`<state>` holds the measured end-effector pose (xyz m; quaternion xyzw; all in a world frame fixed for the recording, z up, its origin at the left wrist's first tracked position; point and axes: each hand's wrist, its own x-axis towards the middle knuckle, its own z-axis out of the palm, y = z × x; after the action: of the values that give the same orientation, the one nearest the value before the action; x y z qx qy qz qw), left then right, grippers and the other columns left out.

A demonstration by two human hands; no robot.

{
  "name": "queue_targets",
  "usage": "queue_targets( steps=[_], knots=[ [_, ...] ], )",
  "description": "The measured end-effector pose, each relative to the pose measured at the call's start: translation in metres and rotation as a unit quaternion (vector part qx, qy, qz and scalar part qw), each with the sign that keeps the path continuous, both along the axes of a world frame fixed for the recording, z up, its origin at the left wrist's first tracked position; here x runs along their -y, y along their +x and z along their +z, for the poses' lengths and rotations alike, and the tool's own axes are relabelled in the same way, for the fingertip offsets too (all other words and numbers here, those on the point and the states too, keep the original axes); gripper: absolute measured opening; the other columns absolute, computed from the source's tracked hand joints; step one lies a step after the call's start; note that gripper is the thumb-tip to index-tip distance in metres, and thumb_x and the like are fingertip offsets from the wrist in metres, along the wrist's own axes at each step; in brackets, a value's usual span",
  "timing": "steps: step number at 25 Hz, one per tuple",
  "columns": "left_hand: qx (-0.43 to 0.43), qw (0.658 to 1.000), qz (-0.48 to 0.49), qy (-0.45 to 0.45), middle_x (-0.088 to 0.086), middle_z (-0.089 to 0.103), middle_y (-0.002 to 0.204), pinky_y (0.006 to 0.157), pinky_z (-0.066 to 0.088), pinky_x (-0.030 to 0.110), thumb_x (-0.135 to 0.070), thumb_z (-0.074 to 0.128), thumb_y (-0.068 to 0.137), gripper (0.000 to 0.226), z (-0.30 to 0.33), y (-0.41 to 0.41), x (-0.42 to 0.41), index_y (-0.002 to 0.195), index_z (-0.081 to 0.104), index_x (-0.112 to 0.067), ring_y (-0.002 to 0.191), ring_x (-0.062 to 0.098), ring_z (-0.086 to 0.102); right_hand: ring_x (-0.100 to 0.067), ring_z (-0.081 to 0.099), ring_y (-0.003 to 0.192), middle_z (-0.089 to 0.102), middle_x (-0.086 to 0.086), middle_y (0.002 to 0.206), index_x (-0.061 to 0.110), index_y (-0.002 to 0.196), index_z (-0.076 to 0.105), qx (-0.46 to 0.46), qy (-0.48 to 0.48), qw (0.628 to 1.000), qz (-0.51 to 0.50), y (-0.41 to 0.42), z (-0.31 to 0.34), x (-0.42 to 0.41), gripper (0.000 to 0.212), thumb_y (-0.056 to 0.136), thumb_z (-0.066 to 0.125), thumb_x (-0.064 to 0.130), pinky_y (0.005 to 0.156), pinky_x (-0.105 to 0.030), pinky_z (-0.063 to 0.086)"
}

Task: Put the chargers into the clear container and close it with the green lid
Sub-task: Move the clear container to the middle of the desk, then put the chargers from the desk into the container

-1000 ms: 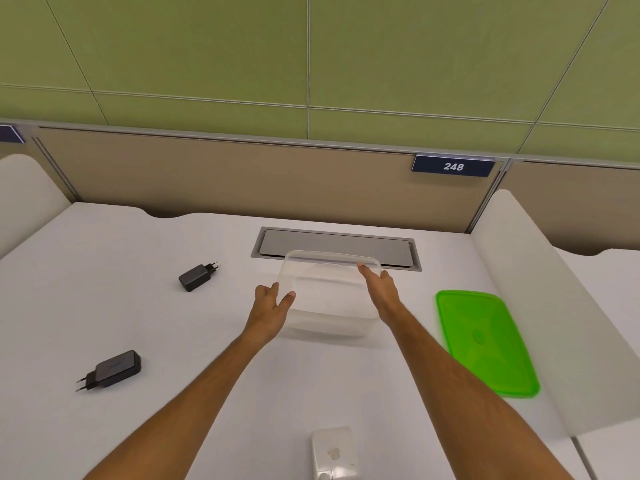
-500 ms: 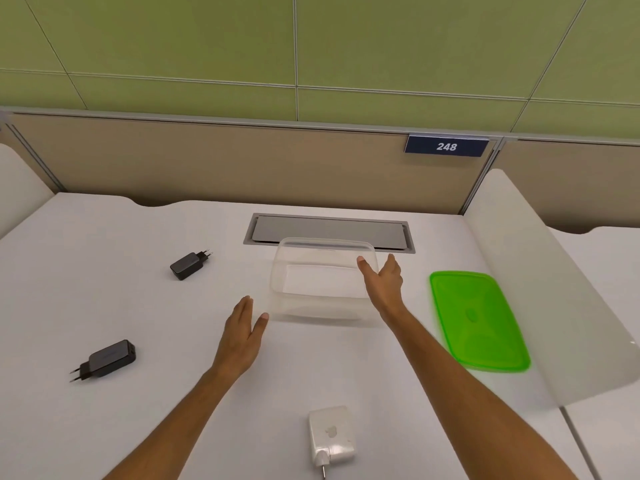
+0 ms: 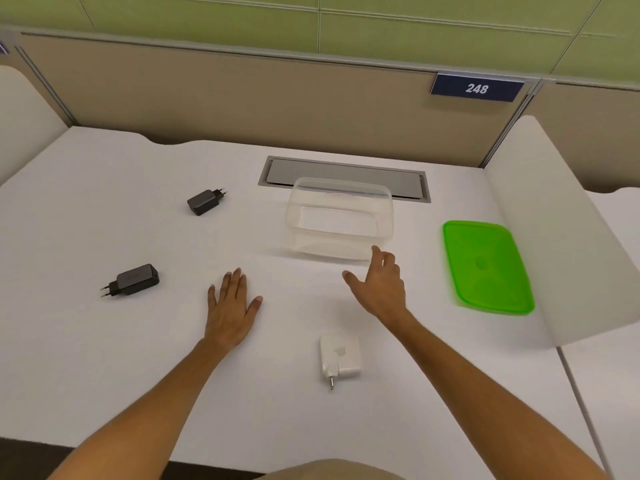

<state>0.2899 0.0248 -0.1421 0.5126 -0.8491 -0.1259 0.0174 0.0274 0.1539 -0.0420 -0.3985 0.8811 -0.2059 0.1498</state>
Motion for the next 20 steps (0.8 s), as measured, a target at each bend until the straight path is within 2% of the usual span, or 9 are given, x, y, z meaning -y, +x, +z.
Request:
queue_targets(
  steps=[7, 11, 16, 20],
  knots=[
    [0.013, 0.999, -0.003, -0.039, 0.004, 0.014, 0.160, 0.118, 0.004, 0.047, -0.054, 0.024, 0.094, 0.070, -0.010, 0.002, -0.003, 0.149, 0.017, -0.010, 0.147, 0.017, 0.007, -0.030, 0.047, 0.117, 0.041, -0.008, 0.132, 0.015, 0.137, 0.035, -0.025, 0.160, 0.981, 0.104, 0.049, -0.011, -0.026, 0.081, 0.078, 0.049, 0.069, 0.084, -0.042, 0.046],
    [-0.016, 0.999, 0.009, -0.035, 0.005, 0.017, 0.159, 0.119, 0.004, 0.046, -0.051, 0.032, 0.095, 0.069, -0.009, 0.001, -0.003, 0.148, 0.020, -0.009, 0.146, 0.018, 0.009, -0.032, 0.052, 0.110, 0.036, -0.007, 0.135, 0.017, 0.137, 0.033, -0.055, 0.222, 0.967, 0.115, 0.069, -0.019, -0.036, 0.086, 0.074, 0.048, 0.073, 0.071, -0.036, 0.038],
    [-0.037, 0.999, 0.031, -0.024, 0.004, 0.016, 0.159, 0.119, 0.002, 0.045, -0.050, 0.032, 0.095, 0.069, -0.008, 0.001, -0.001, 0.149, 0.019, -0.009, 0.147, 0.016, 0.007, -0.032, 0.061, 0.098, 0.035, -0.006, 0.131, 0.016, 0.130, 0.037, -0.017, 0.262, 0.961, 0.089, 0.078, -0.029, -0.043, 0.081, 0.070, 0.056, 0.067, 0.066, -0.031, 0.036],
    [-0.032, 0.999, 0.032, -0.024, 0.003, 0.015, 0.159, 0.119, 0.002, 0.045, -0.050, 0.031, 0.095, 0.069, -0.008, 0.001, -0.001, 0.149, 0.017, -0.009, 0.147, 0.017, 0.007, -0.028, 0.054, 0.079, 0.036, -0.005, 0.123, 0.014, 0.116, 0.045, 0.004, 0.268, 0.961, 0.074, 0.079, -0.030, -0.038, 0.068, 0.066, 0.061, 0.057, 0.062, -0.029, 0.037]
  ],
)
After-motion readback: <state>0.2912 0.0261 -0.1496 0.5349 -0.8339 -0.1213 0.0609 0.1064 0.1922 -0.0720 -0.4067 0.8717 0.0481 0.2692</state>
